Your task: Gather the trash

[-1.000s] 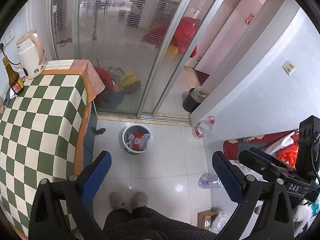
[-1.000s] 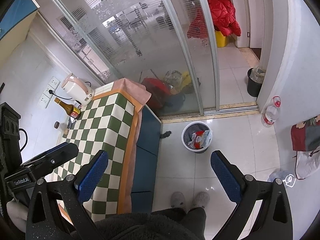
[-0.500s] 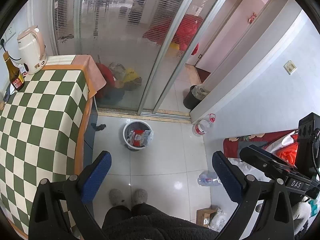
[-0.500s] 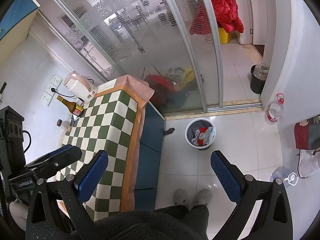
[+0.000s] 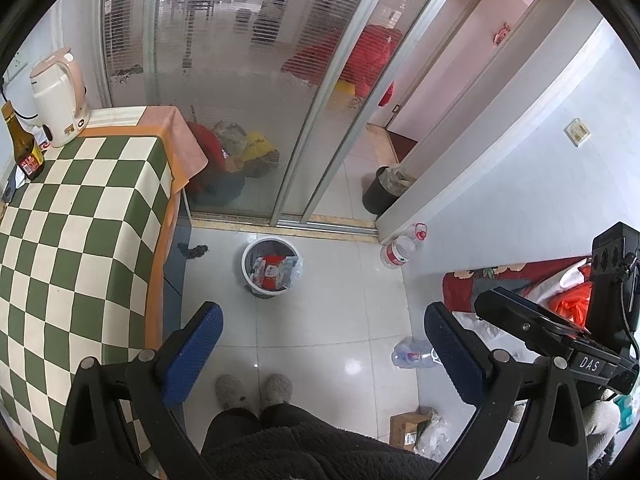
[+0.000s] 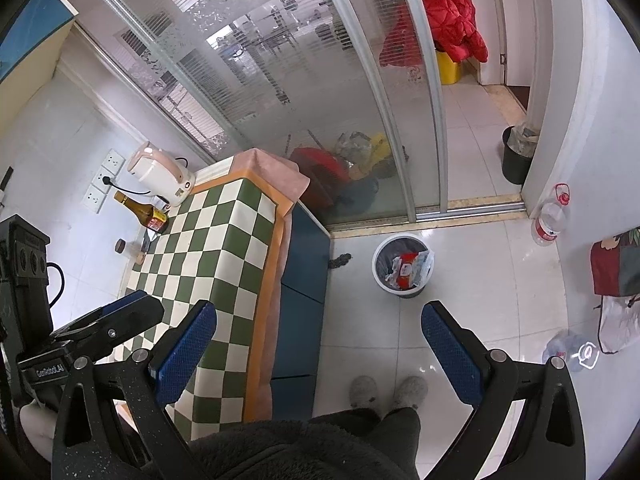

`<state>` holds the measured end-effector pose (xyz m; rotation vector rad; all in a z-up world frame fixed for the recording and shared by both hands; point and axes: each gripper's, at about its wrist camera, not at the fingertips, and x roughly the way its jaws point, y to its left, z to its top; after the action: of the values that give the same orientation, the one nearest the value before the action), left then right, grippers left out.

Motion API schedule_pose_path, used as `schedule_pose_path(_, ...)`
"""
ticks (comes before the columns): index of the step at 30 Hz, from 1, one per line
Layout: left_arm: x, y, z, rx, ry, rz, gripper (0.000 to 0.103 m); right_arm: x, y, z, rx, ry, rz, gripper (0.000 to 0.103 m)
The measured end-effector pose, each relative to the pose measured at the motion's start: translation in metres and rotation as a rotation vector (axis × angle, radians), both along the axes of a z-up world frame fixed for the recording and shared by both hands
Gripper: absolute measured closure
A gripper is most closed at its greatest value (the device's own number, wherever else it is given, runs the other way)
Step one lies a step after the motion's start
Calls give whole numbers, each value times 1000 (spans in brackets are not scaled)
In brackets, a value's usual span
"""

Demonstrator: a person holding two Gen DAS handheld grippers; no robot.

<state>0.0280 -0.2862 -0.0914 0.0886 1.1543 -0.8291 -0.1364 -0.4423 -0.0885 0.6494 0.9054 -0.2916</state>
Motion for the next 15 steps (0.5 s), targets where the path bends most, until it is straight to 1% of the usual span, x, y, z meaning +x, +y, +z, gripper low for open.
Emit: schedule_pose_path(15, -1, -4, -4, 4, 16, -7, 0, -4, -3, -4, 17, 5, -8, 0)
